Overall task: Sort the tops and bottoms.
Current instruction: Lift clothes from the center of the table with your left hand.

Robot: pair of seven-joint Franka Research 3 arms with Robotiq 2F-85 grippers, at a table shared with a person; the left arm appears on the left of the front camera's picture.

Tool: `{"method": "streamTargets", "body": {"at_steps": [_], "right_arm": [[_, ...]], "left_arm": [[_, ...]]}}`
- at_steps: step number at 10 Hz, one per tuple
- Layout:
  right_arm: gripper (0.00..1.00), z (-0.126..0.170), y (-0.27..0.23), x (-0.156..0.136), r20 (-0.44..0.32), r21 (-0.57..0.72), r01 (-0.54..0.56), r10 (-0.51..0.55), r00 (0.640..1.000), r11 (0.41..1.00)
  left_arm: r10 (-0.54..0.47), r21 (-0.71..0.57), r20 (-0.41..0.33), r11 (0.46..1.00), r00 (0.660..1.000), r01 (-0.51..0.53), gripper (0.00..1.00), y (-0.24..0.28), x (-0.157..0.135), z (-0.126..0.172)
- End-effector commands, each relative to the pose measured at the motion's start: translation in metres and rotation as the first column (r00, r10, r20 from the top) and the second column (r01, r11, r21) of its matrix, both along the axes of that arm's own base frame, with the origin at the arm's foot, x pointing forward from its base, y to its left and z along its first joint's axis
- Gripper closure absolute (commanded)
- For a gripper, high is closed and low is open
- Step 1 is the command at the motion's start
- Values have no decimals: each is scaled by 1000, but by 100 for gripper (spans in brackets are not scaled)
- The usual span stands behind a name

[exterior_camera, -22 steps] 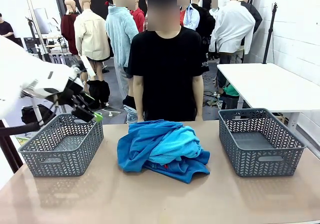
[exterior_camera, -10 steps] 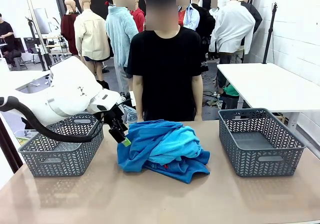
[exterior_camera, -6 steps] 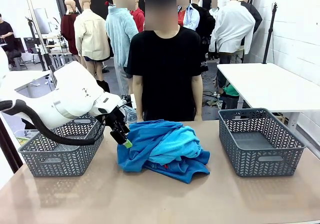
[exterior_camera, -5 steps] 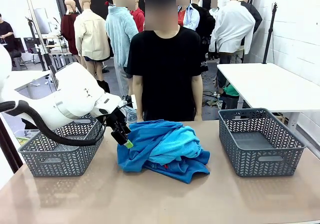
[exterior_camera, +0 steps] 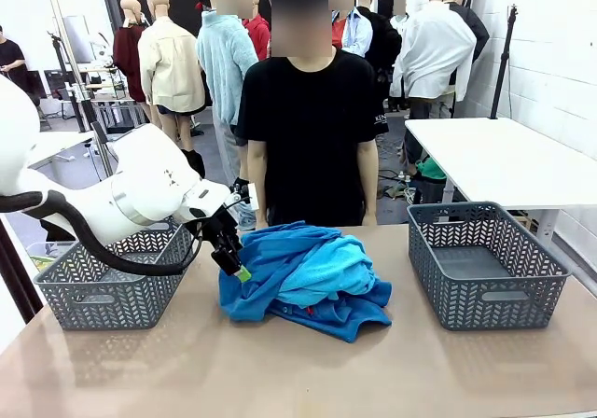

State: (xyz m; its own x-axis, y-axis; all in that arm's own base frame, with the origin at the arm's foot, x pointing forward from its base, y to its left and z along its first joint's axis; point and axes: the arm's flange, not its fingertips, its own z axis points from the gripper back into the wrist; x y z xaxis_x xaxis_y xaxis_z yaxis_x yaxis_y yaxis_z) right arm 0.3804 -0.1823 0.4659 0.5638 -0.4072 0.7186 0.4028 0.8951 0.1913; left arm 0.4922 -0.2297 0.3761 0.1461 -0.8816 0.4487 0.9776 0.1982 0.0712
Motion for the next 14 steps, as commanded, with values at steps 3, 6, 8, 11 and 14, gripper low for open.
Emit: {"method": "streamTargets", "body": {"at_steps": [3, 6, 8, 11, 14], "right_arm": [[0, -1, 0, 0, -3, 8, -1, 1, 1000, 1000], [0, -1, 0, 0, -3, 8, -1, 1, 1000, 1000], [0, -1, 0, 0, -3, 8, -1, 1, 1000, 1000], [0, -1, 0, 0, -3, 8, -1, 1, 1000, 1000], [0, -1, 0, 0, -3, 8, -1, 1, 1000, 1000]], "left_arm": [[-43, -3, 11, 999, 999, 43, 100, 5, 2, 3], [-40, -8, 8, 999, 999, 40, 100, 6, 1, 5], [-39, -5, 2, 999, 999, 39, 100, 5, 0, 5], [-39, -9, 11, 999, 999, 39, 100, 3, -5, 16], [-37, -22, 40, 999, 999, 38, 100, 2, -13, 49]]}}
